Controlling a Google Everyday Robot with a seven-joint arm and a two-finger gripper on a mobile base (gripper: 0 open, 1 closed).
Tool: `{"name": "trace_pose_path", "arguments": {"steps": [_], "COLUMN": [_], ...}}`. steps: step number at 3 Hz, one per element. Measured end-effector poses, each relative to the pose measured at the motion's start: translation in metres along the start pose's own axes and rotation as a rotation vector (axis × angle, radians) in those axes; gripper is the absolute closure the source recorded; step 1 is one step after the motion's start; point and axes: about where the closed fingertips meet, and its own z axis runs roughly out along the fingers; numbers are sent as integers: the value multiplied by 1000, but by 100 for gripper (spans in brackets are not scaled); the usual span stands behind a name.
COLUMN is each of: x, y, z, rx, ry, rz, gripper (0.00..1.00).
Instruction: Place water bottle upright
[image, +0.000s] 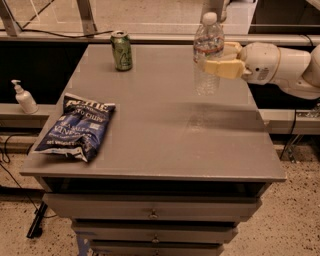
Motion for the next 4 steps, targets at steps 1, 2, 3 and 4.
{"name": "trace_pose_path", "arguments": {"steps": [1,2,3,4], "x": [11,23,37,50], "y": [2,6,10,15], "z": [0,-3,-6,-8], "rx": [-14,-31,-41,-49], "ry": [-77,-88,-68,-57], "rz": [-34,-51,-46,-21], "gripper": [100,100,100,100]}}
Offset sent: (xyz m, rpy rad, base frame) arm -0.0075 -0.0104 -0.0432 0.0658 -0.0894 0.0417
